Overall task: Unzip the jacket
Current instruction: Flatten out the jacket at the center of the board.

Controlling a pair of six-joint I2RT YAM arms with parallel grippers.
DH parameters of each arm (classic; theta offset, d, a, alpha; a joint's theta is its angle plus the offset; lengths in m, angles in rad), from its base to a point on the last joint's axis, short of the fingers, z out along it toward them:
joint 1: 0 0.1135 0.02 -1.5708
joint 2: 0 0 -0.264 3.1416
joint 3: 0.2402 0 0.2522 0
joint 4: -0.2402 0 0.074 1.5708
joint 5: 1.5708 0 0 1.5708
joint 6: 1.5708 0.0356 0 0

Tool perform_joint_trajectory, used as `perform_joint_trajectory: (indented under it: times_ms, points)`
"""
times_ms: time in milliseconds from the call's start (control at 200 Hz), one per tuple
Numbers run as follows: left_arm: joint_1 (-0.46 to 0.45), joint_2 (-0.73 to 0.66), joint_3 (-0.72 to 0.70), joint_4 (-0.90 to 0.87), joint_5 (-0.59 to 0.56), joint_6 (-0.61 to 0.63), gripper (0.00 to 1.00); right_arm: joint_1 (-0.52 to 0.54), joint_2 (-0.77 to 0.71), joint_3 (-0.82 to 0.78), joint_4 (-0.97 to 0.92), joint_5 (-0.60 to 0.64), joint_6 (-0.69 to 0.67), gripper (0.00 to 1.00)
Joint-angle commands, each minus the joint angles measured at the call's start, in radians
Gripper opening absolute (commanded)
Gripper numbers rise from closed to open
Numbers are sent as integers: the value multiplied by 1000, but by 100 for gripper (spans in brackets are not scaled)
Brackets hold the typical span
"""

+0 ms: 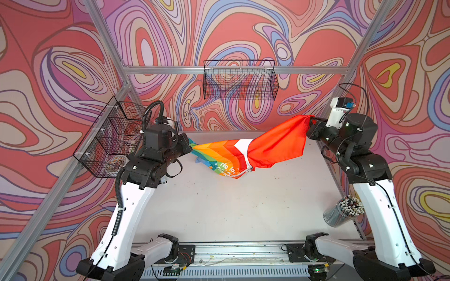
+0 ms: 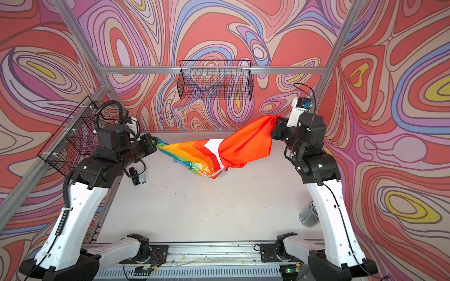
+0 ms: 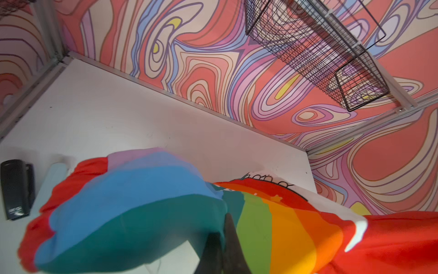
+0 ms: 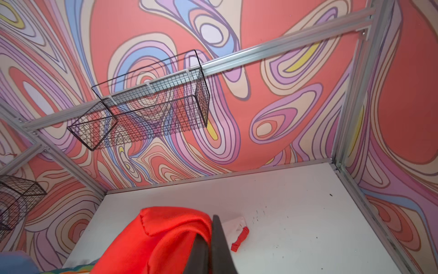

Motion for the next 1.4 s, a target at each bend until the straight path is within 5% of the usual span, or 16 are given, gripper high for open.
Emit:
perform_joint_trajectory:
  times_ms: [0, 215, 406, 476, 671, 866, 1187, 1397]
  points:
    - [1, -32, 56, -182, -92, 43, 0, -2, -43, 37, -2, -11, -48, 0]
    - [-1, -21, 209, -236, -96, 105, 0, -2, -79, 130, -81, -6, -57, 0]
    - [-5, 57, 157, -155, -7, 101, 0, -2, 7, 98, -150, 93, -32, 0]
    - [-56, 123, 107, -97, 52, 92, 0, -2, 72, 43, -166, 80, 0, 0]
    - [-290, 460, 166, -51, -10, 127, 0, -2, 258, -181, -24, -47, 59, 0]
    - [-369, 655, 121, 79, 20, 27, 0, -2, 382, -308, 89, -7, 88, 0]
    - [-416, 742, 3, 235, 13, -6, 0, -2, 392, -385, 137, 51, 94, 0]
    - [-386, 766, 135, 24, -193, -44, 0, -2, 320, -386, 97, 194, 94, 0]
